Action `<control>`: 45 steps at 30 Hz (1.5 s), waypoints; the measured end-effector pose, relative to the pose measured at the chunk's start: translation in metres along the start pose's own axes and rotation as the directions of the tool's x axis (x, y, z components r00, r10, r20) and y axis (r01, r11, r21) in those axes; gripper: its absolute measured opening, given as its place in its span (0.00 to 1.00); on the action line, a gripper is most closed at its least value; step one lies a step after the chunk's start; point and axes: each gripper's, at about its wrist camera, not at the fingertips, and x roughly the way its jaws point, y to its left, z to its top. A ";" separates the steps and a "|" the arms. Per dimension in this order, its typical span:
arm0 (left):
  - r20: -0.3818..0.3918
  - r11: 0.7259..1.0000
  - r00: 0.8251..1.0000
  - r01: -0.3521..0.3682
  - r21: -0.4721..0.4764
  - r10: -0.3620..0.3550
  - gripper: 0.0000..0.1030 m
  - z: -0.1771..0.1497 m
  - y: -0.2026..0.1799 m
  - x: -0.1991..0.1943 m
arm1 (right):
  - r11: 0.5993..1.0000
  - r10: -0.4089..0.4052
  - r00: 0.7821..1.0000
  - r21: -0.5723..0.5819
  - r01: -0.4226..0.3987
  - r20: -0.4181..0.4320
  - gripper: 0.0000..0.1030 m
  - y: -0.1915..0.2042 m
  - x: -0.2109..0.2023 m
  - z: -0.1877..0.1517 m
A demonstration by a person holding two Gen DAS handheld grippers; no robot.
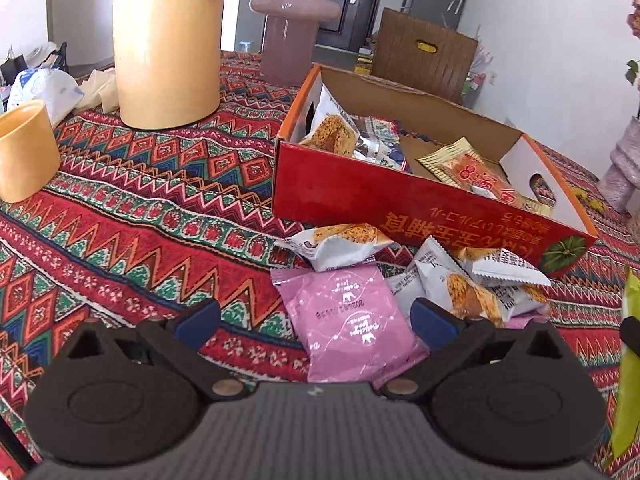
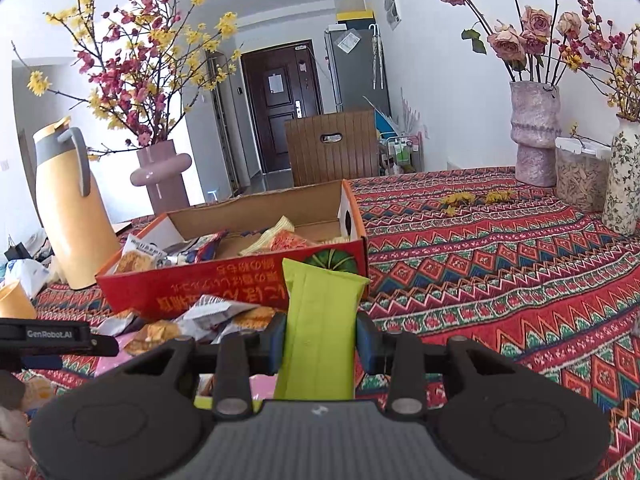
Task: Organize snacks
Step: 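Grasp the pink snack packet with the left gripper, then carry the pink packet and green bar pack over the box with both grippers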
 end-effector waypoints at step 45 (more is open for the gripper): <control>0.156 0.980 0.985 0.049 0.191 -0.079 0.61 0.009 -0.031 -0.070 | 0.996 0.093 0.993 -0.002 -0.093 0.072 0.34 0.016 0.003 0.028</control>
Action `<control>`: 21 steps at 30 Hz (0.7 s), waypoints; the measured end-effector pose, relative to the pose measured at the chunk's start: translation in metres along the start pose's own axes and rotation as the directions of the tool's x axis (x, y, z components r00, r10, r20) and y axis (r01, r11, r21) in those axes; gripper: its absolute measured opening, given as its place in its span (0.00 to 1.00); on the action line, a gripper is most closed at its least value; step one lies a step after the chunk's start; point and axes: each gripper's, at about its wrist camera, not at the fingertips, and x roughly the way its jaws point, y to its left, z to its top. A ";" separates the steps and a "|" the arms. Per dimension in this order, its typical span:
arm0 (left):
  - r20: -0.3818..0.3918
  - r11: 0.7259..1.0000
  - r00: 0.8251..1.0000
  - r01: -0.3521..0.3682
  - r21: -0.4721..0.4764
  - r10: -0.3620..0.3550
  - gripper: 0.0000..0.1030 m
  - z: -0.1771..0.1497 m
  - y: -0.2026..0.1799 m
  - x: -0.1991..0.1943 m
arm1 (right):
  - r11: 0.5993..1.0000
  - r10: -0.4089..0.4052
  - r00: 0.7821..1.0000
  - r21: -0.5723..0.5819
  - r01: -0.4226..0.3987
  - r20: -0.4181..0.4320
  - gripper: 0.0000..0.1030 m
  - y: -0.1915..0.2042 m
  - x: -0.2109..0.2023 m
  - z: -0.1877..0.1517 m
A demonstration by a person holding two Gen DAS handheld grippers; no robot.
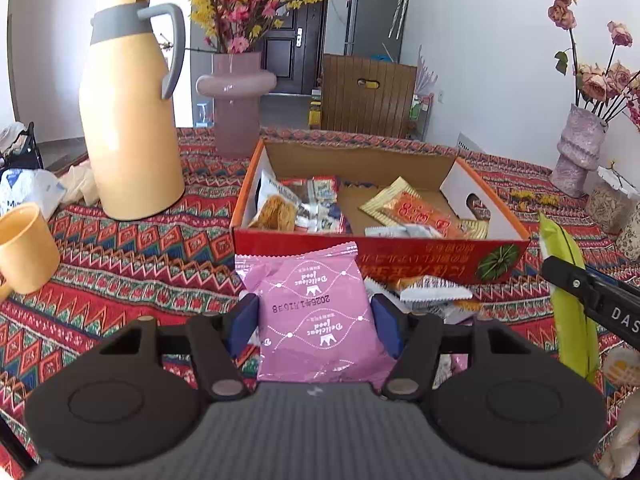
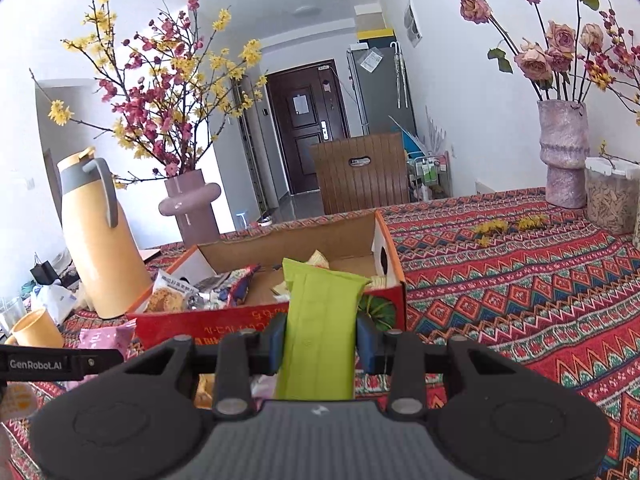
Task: Organize snacks
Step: 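Carry the pink packet and green bar pack over the box with both grippers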
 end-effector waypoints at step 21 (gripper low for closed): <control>0.097 1.000 0.995 0.002 0.020 -0.004 0.61 0.066 -0.022 0.032 | 0.999 0.010 0.997 -0.046 -0.006 0.080 0.34 0.016 0.070 0.071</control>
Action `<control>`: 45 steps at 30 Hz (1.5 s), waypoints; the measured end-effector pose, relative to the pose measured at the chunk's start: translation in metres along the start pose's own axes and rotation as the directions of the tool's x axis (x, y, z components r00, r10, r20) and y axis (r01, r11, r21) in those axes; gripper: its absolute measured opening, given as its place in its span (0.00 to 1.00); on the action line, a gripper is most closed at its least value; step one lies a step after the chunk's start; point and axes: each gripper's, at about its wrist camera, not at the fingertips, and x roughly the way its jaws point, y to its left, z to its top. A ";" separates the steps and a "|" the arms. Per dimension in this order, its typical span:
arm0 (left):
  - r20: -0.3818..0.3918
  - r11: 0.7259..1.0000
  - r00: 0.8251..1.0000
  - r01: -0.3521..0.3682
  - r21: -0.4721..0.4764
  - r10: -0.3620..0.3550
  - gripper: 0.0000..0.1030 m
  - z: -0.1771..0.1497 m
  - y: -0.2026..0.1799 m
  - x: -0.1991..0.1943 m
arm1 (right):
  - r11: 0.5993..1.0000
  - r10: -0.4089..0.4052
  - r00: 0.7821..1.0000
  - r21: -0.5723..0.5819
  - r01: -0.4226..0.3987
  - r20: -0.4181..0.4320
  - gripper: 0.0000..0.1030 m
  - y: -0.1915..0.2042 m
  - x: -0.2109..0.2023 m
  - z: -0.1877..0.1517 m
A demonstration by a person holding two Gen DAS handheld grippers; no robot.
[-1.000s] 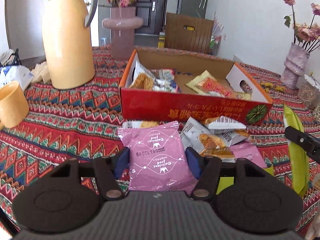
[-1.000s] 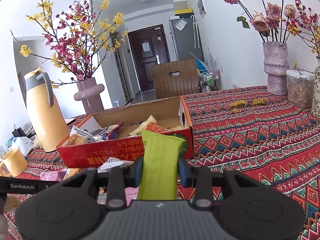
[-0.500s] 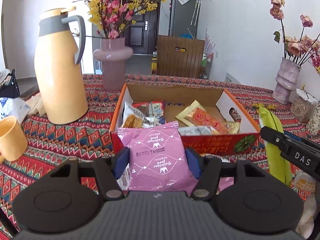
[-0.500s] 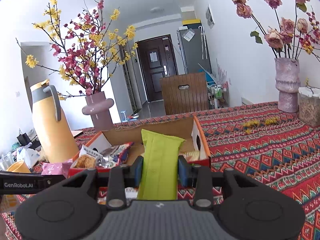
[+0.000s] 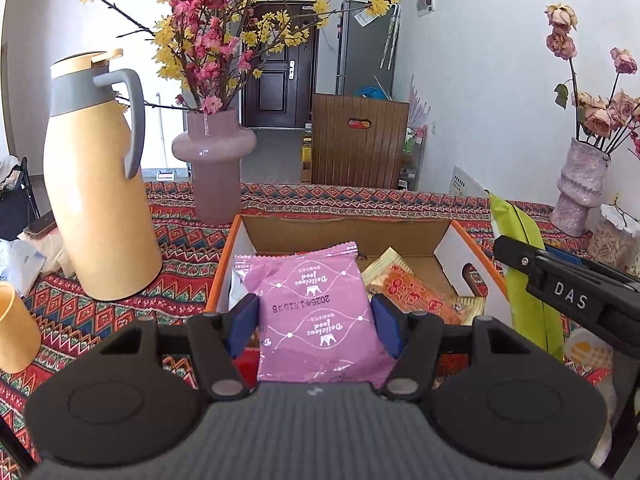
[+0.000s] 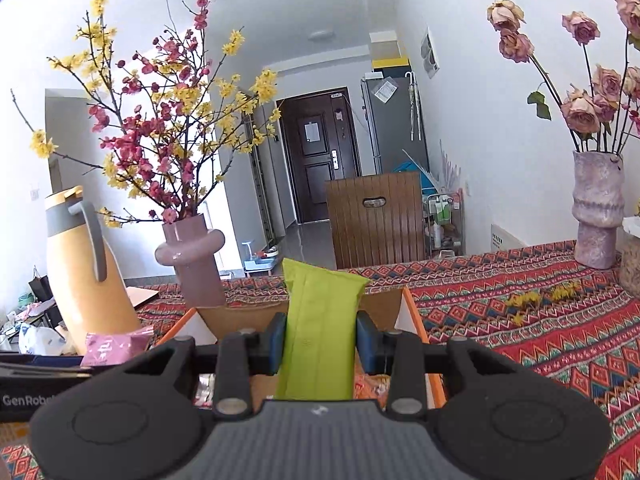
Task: Organize snacks
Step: 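Carry the pink packet and green bar pack over the box with both grippers, then release the pink packet into the box with the left gripper while the right gripper lowers the green pack in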
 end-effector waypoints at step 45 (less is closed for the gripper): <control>0.098 0.994 0.993 -0.057 -0.089 0.066 1.00 0.001 0.021 0.082 | 0.998 -0.021 0.998 0.056 0.024 -0.066 1.00 -0.016 0.076 -0.019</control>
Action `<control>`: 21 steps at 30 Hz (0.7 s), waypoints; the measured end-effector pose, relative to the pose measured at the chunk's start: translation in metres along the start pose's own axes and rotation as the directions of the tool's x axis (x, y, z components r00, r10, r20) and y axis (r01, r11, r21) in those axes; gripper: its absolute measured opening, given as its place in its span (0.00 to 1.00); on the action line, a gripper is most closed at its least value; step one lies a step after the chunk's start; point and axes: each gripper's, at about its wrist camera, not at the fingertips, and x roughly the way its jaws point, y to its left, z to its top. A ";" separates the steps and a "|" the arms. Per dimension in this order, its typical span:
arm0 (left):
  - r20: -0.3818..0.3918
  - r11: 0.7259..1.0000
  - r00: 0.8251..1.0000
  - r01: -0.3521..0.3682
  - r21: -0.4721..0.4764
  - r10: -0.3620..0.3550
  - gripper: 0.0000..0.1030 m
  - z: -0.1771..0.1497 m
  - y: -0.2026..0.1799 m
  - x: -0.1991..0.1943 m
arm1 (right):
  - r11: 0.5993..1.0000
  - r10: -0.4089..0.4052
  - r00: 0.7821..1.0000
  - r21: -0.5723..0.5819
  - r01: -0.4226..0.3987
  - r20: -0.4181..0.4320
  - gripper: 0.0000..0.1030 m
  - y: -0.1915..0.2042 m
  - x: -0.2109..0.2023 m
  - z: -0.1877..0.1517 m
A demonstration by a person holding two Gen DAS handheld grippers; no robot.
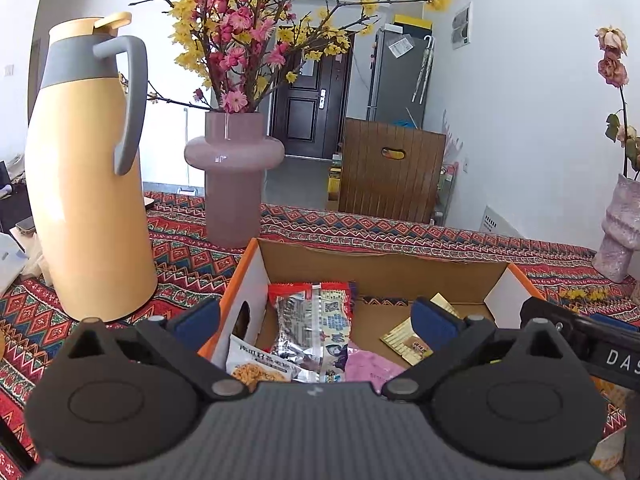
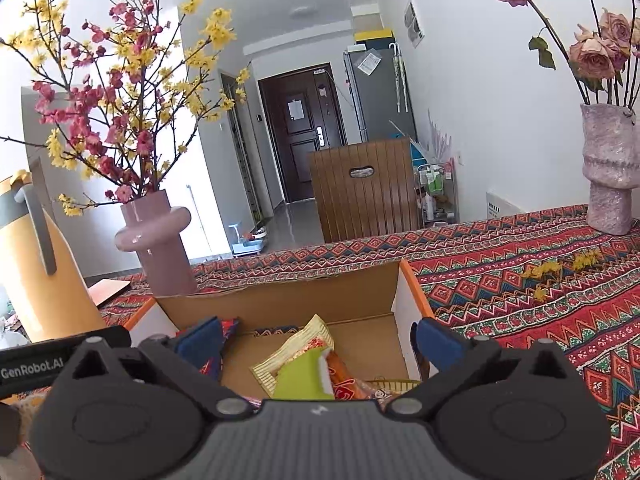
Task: Organize snacks
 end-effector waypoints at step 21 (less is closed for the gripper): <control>0.059 1.000 0.998 -0.015 0.012 0.014 1.00 0.015 -0.003 -0.050 | 0.999 -0.006 0.998 -0.032 0.008 0.055 1.00 0.009 -0.030 0.009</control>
